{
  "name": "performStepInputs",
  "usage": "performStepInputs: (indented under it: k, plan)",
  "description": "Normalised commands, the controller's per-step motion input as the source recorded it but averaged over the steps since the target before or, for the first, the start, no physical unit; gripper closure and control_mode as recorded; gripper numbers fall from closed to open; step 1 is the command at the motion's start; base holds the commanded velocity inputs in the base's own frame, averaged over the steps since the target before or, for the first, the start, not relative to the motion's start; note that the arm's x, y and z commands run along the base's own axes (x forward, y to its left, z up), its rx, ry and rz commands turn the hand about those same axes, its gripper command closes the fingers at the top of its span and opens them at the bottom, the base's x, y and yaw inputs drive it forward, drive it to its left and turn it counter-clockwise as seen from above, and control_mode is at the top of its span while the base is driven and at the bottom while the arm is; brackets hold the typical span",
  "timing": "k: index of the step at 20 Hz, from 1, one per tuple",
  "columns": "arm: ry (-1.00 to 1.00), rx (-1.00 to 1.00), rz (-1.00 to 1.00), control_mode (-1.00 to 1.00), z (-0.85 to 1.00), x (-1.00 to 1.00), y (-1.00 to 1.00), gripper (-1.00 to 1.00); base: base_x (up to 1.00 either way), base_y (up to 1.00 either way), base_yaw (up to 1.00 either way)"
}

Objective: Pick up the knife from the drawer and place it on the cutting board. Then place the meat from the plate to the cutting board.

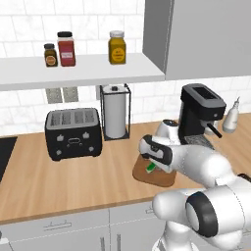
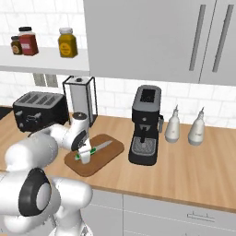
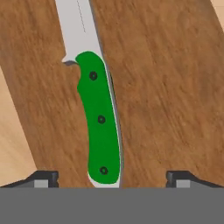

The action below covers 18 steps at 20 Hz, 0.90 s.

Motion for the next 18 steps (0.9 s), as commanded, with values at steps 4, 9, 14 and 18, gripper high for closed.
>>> performStepInputs:
  k: [4, 9, 14, 18]
  plan:
    - [0.00, 0.00, 0.00, -1.00, 0.19, -0.78, 0.00, -1.00, 0.00, 0.00, 0.00]
    - [0.00, 0.00, 0.00, -1.00, 0.48, -0.73, -0.01, -1.00, 0.00, 0.00, 0.00]
    - [0.00, 0.00, 0.00, -1.00, 0.59, -0.44, -0.10, -1.00, 0.00, 0.00, 0.00]
    - [0.00, 0.00, 0.00, -1.00, 0.12, -0.32, -0.18, -1.00, 0.00, 0.00, 0.00]
